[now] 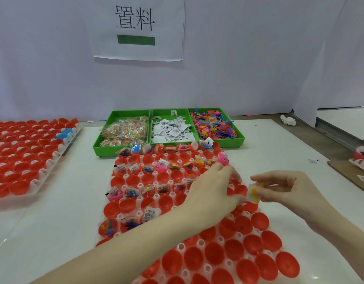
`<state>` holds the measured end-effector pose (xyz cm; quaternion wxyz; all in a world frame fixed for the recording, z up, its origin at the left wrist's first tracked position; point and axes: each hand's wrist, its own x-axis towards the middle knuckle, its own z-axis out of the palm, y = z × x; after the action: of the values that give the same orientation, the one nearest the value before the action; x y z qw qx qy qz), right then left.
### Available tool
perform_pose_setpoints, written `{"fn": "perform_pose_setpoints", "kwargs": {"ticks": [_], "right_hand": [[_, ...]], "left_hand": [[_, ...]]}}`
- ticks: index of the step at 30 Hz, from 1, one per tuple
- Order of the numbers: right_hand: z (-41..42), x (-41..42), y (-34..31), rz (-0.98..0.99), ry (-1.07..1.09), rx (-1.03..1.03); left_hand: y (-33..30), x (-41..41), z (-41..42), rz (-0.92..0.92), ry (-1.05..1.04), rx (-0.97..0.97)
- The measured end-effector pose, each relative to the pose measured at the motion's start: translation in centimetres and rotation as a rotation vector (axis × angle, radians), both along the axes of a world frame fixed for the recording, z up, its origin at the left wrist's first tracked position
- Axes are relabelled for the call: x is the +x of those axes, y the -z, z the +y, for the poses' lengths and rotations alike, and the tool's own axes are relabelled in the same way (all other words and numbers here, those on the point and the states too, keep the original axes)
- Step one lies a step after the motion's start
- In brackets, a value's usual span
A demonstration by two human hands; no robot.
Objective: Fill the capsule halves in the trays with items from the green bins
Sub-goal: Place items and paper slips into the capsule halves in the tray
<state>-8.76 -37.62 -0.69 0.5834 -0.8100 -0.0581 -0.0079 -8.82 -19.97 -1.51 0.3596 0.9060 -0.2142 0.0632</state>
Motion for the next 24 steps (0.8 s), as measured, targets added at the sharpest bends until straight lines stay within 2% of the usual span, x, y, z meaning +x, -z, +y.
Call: {"fn": "perform_pose_setpoints", "kwargs": {"ticks": [5,8,11,13,16,19,21,24], "right_hand": [[-0.1,-0.1,2.3,-0.020,0.078,-0.089],[0.2,-0.2,2.6,-0.115,0.001,-0.309],[0.4,-0.2,2.1,-0.199,-0.057,-0.540],[0.2,0.3,1.5,-0.165,-0.107,-0.586],[0.5,1.4,0.5,-0.085,-0.261,-0.789],[1.0,2.4,-0.2,-0.041,-0.343,-0.960],[1.0,2.9,-0.4,0.003,-0.361,-0.975],[0.5,3.1,-0.8,0.043,-0.424,-0.947]], "left_hand": [[0.8,0.3,-0.1,-0.153,0.093,0.353],[1.0,0.4,-0.2,-0.216,0.115,0.401],[1.1,0.4,-0.4,-0.252,0.129,0.386],[1.2,0.5,-0.5,-0.238,0.138,0.375],[1.2,0.7,-0.5,-0.224,0.145,0.381],[0.6,0.8,0.0,-0.296,0.116,0.370],[-0.7,1.3,1.2,-0.359,0.072,0.237],[-2.7,3.1,5.3,-0.355,-0.046,0.001]]}}
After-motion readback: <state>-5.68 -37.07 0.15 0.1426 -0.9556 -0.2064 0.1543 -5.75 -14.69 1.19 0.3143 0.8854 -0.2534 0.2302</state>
